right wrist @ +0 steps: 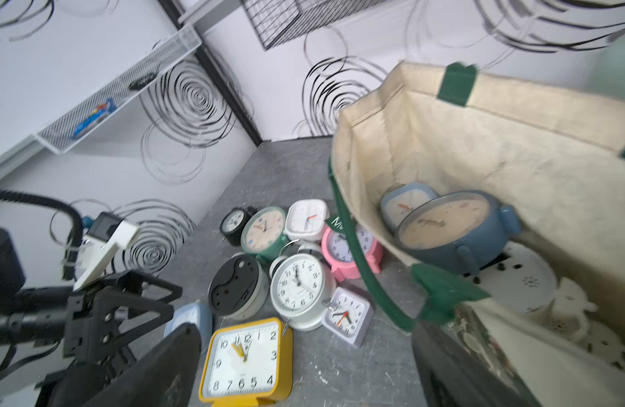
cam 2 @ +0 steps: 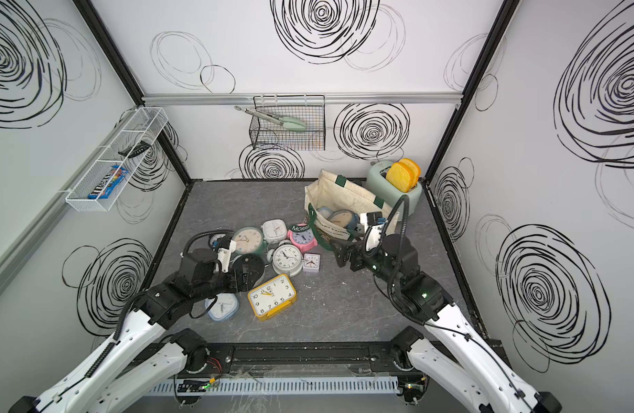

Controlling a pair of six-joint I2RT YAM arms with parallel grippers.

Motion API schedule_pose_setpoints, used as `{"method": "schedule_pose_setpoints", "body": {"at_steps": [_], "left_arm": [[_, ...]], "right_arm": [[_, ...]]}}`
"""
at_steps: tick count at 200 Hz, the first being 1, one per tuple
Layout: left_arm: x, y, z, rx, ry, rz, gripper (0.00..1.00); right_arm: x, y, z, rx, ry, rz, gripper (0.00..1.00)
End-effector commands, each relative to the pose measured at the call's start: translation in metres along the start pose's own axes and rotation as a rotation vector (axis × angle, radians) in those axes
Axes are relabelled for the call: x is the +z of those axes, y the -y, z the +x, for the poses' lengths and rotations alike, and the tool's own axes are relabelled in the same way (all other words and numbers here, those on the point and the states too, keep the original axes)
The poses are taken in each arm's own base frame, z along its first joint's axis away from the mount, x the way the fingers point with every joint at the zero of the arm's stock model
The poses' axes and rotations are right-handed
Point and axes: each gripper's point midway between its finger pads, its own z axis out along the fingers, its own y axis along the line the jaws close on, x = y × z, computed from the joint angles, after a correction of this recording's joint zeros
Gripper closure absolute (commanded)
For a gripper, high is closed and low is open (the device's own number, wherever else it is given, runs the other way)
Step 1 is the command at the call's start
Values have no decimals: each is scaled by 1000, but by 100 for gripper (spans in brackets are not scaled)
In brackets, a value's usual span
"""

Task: Put the alarm clock into the canvas bag
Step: Move the canvas bag to the center of the board, then pick up the alarm from the center of the board.

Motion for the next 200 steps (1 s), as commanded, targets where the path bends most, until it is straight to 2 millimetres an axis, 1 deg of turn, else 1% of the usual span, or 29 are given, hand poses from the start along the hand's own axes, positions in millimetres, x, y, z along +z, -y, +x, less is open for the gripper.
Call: {"method": "schedule_pose_setpoints", "body": {"at_steps": [1,16,26,38,52,70,82,108,132,150,170,200], "left_arm": [[11,4,13,-124,-26,69,2],[19,2,23,-145,-39,77,1],[24,-2,26,-158,-38,60,1],[30,-4,29,-165,-38,49,1],[35,-5,30,-170,-32,30,1],[42,-8,34,-174,-22,9,2],[46,-11,36,-179,-25,-12,2],[49,-21,42,-191,-24,-72,3],[38,-23,36,-168,27,-106,4],[26,-30,33,-161,58,-166,4],[27,-31,41,-178,29,-160,4],[37,-34,61,-213,-30,-136,4]], "right_arm": [[6,-9,44,-97,-102,37,3],[12,-27,80,-145,-180,-7,3],[15,-38,106,-168,-235,-36,3],[18,-50,131,-181,-284,-84,3],[20,-63,154,-191,-327,-141,3],[22,-68,176,-188,-373,-177,3],[23,-69,184,-174,-384,-197,3],[23,-67,191,-168,-391,-206,3],[24,-65,196,-166,-402,-209,3],[26,-64,199,-158,-410,-213,3],[27,-63,202,-153,-415,-213,3],[27,-61,205,-144,-422,-217,3]]}}
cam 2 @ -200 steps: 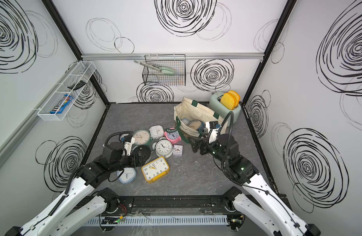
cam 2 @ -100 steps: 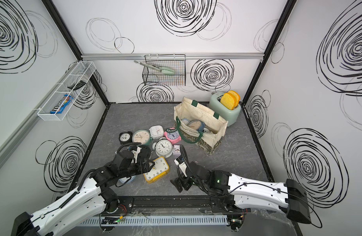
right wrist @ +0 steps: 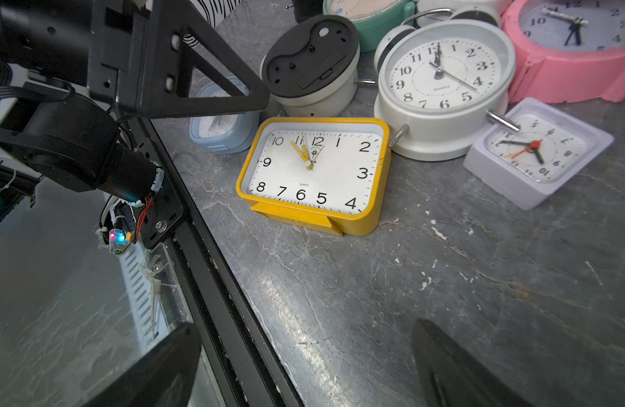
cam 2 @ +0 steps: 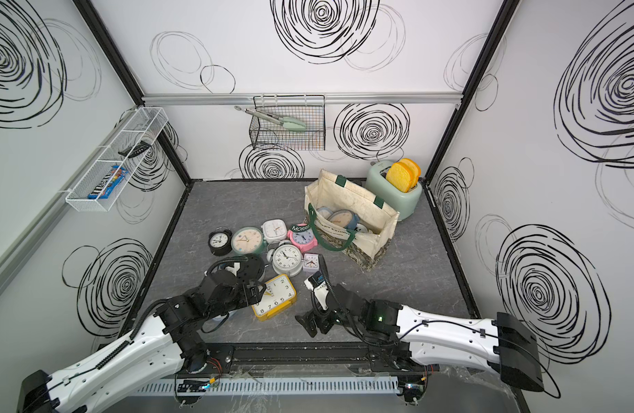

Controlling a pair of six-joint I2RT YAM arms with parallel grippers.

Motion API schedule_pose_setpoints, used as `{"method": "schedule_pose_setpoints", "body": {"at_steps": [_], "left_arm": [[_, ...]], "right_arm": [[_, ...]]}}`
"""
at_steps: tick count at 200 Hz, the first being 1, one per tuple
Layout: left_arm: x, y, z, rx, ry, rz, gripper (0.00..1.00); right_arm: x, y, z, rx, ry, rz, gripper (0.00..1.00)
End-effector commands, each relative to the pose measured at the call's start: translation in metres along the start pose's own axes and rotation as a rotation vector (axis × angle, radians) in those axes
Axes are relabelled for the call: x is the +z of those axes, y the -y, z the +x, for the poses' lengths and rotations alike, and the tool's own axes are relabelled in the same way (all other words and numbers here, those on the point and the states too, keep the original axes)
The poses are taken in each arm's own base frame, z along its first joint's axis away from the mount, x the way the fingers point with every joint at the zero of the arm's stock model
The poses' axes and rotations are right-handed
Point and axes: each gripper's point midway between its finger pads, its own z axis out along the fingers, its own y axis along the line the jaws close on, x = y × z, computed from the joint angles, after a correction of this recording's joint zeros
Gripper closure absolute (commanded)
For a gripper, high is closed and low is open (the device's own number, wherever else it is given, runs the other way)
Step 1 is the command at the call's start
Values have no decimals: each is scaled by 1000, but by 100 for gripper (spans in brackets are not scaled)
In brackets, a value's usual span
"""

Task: Put the alarm clock into the canvas bag
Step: Pick up the alarm from the center of the board.

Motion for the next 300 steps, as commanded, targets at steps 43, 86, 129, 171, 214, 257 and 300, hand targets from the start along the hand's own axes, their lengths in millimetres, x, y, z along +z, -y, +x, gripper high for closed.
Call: {"method": "schedule_pose_setpoints", "body": {"at_steps": [43,86,129,171,214,257,300], "left_arm": [[19,-1,27,-36,-82,25,4],[28,24,39,-20,-122,119,4],[30,58,45,-19,-140,216,4],[34,80,52,-6,-156,274,4],[35,82,55,2,-155,279,4],[35,79,56,9,-156,280,4],[35,79,58,9,-158,283,4]], "right_arm": [[1,3,2,39,12,-25,3],[4,13,9,53,3,-23,3],[7,23,14,45,2,-13,3],[22,34,32,61,-68,33,3],[38,44,38,65,-136,127,3],[59,34,45,36,-229,131,3],[68,32,40,38,-244,150,3]]}}
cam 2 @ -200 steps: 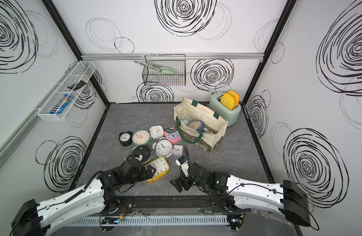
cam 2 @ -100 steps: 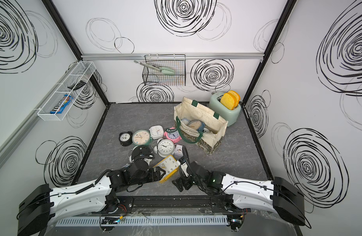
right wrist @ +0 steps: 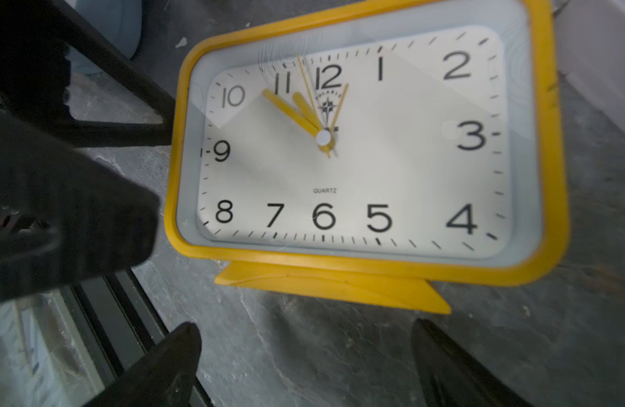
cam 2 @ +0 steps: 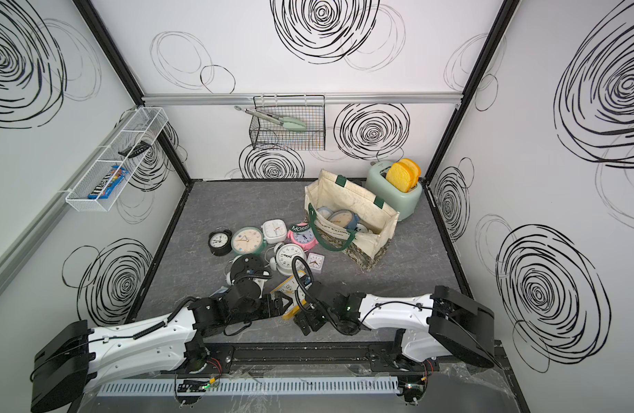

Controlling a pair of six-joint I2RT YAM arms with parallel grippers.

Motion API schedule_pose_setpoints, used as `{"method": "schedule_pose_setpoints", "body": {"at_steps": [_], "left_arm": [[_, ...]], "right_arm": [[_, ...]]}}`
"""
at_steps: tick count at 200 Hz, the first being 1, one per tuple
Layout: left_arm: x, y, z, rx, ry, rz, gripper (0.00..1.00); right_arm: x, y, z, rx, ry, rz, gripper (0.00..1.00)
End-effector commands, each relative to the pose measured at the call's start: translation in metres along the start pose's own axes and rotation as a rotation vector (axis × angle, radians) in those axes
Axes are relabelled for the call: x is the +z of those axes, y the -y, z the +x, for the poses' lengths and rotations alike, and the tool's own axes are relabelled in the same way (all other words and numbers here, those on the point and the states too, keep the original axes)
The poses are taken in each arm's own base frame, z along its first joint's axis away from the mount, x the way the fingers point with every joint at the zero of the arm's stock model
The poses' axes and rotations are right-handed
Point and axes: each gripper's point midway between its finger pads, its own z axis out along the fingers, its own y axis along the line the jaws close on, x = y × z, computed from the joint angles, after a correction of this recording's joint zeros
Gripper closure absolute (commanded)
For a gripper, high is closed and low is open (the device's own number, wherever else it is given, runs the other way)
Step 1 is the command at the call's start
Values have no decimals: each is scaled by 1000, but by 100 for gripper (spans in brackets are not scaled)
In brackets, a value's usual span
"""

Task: Put the alarm clock into the canvas bag
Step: Pick up the alarm from the center of the board.

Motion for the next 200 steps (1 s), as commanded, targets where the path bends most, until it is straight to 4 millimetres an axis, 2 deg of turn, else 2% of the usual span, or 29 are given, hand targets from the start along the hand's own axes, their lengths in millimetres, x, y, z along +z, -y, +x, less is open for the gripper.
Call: {"method": "schedule_pose_setpoints", "body": {"at_steps": [1,85,132,161,200], "left_arm": [[-3,21,-9,-4,35,80,4],[0,18,-5,0,27,81,4],[0,16,-5,-5,30,78,4],[0,15,-5,-5,31,76,4],[0,15,-4,-6,29,78,4]], "right_arm": [[-1,-4,-11,6,16,14,3],[9,8,-14,9,-26,121,3],[5,20,-14,6,-56,192,3],[4,17,-19,-5,-35,163,3],[7,23,-21,-24,-46,186,3]]}}
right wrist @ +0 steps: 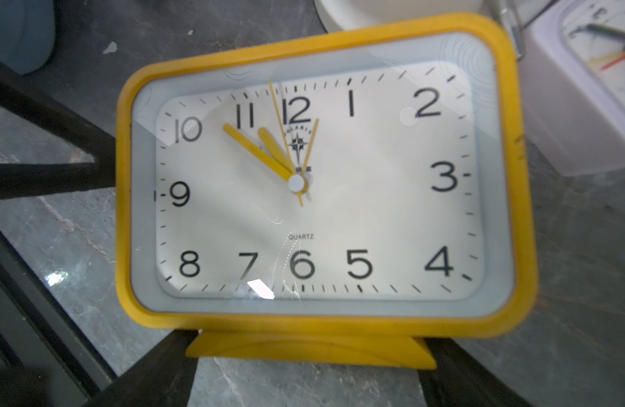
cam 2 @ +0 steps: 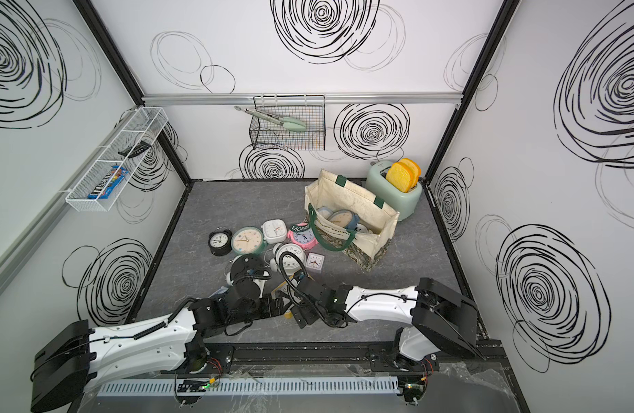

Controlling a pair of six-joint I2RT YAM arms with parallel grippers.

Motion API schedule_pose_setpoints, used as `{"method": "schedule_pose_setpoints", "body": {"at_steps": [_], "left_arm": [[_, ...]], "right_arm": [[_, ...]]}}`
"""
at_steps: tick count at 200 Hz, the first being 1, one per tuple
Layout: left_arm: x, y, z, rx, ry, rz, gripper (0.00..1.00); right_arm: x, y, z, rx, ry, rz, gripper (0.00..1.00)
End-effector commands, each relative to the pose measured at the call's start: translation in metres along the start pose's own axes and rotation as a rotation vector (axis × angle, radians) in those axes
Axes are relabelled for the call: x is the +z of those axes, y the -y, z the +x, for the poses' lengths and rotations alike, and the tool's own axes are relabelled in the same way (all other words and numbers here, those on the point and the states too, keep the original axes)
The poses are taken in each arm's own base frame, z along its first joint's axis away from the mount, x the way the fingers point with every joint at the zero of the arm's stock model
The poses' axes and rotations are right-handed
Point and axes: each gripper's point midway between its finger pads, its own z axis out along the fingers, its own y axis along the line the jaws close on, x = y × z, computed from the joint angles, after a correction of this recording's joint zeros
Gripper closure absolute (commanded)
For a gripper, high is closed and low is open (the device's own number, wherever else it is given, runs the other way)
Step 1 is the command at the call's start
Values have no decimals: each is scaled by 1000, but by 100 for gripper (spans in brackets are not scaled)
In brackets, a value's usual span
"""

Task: Put the alarm clock into the canvas bag
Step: Pick up the alarm from the center of the board.

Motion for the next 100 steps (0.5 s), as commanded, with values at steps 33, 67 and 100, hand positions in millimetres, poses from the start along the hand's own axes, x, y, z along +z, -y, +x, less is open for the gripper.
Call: {"method": "schedule_pose_setpoints", "body": {"at_steps": [33,67,100], "left_arm": [[0,9,-2,-5,12,41,4],[1,9,-3,1,13,37,4],[2,8,-2,1,10,32,4]], "right_arm": [[0,8,-10,-40,0,54,3],[3,6,-11,-62,-6,50,3],[7,4,-11,-66,-12,44,3]]}}
